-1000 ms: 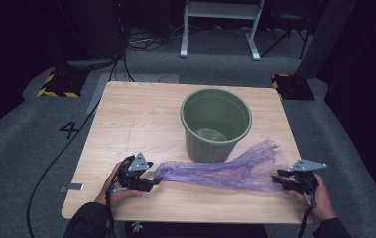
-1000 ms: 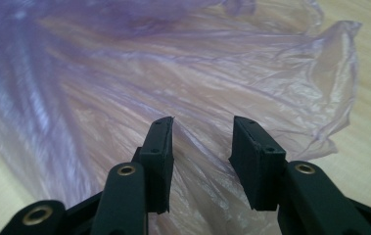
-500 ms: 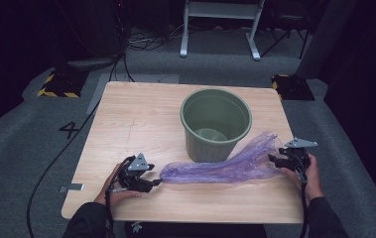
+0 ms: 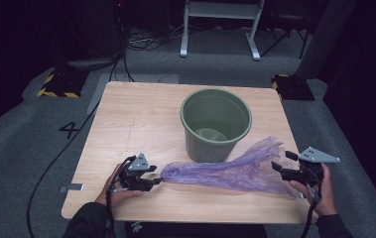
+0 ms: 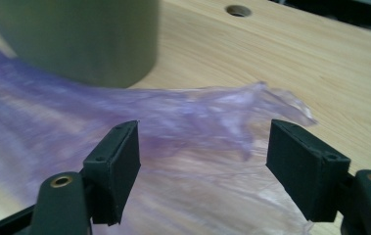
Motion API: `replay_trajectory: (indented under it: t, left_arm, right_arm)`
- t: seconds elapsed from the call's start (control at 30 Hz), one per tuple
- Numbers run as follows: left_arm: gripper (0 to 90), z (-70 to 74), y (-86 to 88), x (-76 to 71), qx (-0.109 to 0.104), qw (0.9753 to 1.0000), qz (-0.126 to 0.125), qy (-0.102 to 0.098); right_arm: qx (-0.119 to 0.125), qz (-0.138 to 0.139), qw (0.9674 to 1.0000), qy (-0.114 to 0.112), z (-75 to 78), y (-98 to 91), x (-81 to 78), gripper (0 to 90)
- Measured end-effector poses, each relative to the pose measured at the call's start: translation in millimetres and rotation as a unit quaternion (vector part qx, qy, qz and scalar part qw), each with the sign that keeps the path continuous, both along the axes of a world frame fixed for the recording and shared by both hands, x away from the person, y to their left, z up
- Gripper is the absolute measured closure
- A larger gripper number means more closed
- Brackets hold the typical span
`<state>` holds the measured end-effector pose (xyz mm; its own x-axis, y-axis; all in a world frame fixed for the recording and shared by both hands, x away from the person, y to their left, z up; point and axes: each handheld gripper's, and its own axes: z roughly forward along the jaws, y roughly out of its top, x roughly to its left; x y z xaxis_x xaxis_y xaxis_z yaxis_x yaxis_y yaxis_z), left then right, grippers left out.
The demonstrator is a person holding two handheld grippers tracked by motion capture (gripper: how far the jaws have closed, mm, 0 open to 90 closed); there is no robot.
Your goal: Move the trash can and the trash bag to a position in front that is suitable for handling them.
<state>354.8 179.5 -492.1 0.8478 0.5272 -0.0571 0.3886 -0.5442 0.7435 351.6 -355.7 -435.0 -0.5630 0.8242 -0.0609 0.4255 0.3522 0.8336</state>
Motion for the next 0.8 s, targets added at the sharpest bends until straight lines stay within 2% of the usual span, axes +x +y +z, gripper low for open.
replay_trajectory:
  t: [0.13,0.2,0.3,0.37,0.4,0.47,0.5,0.6,0.67,0.8]
  left_arm:
    - [49.4,-0.4,-0.1,-0.5,0.002,1.0000,-0.003,0.002]
    - [51.5,-0.5,-0.7,-1.2,0.003,1.0000,-0.005,0.001]
    - [53.8,-0.7,-1.8,-2.0,0.003,0.9999,-0.010,0.002]
    - [54.2,-0.5,-2.8,-2.7,0.005,0.9999,-0.012,0.001]
    - [54.9,-0.2,-3.1,-2.9,0.005,0.9999,-0.014,0.000]
    - [56.5,0.6,-3.1,-3.1,0.004,0.9999,-0.014,-0.002]
    - [57.7,1.0,-2.6,-2.8,0.002,0.9999,-0.016,-0.003]
    - [58.3,0.9,-1.6,-1.9,-0.005,0.9998,-0.017,0.000]
    - [56.7,0.3,-1.3,-1.3,-0.003,0.9998,-0.020,0.000]
    - [53.5,-0.3,-2.4,-2.4,-0.004,0.9996,-0.029,0.004]
  right_arm:
    - [-0.003,0.041,0.9991,0.000,9.3,13.9,-24.1,30.5]
    - [-0.002,0.061,0.9981,0.008,5.3,23.1,-33.6,32.5]
    - [-0.027,0.085,0.9958,0.023,-8.8,37.3,-40.6,36.1]
    - [-0.030,0.084,0.9957,0.027,-19.2,42.3,-40.1,45.7]
    - [-0.031,0.089,0.9949,0.036,-24.6,44.8,-38.9,48.1]
    - [-0.048,0.084,0.9943,0.043,-33.8,49.3,-36.5,55.7]
    - [-0.047,0.085,0.9942,0.047,-36.8,50.2,-35.2,59.0]
    - [-0.054,0.067,0.9948,0.054,-42.1,51.0,-30.4,69.1]
    - [-0.045,0.058,0.9956,0.059,-44.1,50.6,-26.2,75.9]
    - [-0.049,0.042,0.9961,0.060,-47.5,49.5,-15.7,81.8]
